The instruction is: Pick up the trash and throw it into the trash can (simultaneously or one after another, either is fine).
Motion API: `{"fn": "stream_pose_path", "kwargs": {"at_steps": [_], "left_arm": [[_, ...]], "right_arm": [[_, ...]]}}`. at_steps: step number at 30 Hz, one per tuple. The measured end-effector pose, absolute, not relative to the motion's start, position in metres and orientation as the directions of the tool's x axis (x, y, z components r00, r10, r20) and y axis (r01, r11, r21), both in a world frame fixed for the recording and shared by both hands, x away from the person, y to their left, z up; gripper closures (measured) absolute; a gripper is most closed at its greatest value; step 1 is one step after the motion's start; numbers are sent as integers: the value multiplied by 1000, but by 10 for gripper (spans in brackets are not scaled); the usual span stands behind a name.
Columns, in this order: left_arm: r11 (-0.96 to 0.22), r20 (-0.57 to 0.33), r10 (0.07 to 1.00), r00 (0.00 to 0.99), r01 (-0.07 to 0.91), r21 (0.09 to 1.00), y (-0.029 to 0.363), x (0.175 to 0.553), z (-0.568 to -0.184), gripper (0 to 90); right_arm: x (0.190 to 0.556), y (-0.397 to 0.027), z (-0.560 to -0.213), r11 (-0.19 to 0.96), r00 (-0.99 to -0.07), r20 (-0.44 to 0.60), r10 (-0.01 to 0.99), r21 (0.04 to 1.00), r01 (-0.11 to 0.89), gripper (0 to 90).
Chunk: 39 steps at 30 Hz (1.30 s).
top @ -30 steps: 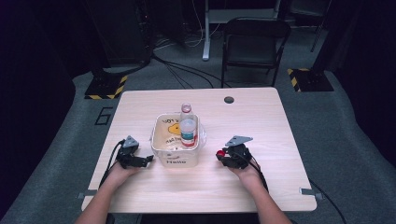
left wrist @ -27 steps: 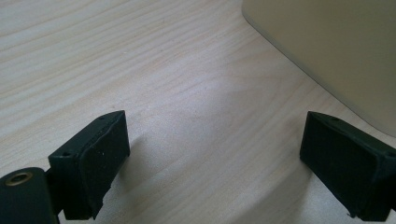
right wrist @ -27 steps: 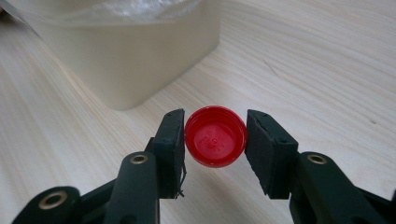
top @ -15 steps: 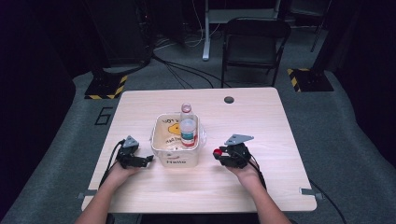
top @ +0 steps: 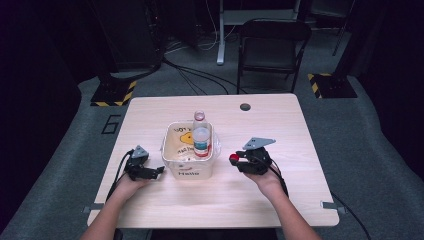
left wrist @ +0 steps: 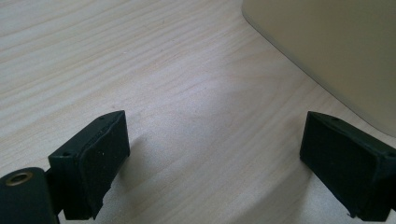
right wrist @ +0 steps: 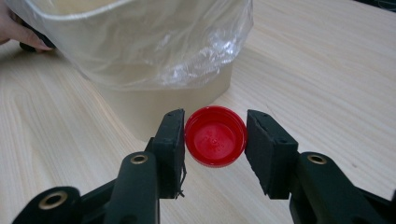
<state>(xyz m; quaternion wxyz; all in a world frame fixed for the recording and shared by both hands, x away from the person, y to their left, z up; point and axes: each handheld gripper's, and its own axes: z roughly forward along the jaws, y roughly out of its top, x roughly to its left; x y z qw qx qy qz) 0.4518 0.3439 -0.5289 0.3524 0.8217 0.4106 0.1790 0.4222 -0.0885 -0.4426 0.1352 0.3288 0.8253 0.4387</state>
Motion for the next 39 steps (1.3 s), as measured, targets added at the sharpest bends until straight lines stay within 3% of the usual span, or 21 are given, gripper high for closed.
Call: {"fn": "stream_pose_path", "kwargs": {"at_steps": [22, 39], "left_arm": [[-415, 5, 801, 599, 548, 726, 344, 452, -529, 81], [-416, 7, 800, 599, 548, 726, 344, 452, -529, 81]], "right_arm": [[427, -74, -380, 416, -787, 21, 617, 840, 348, 574], [433, -45, -353, 434, -828, -5, 561, 853, 290, 574]]}}
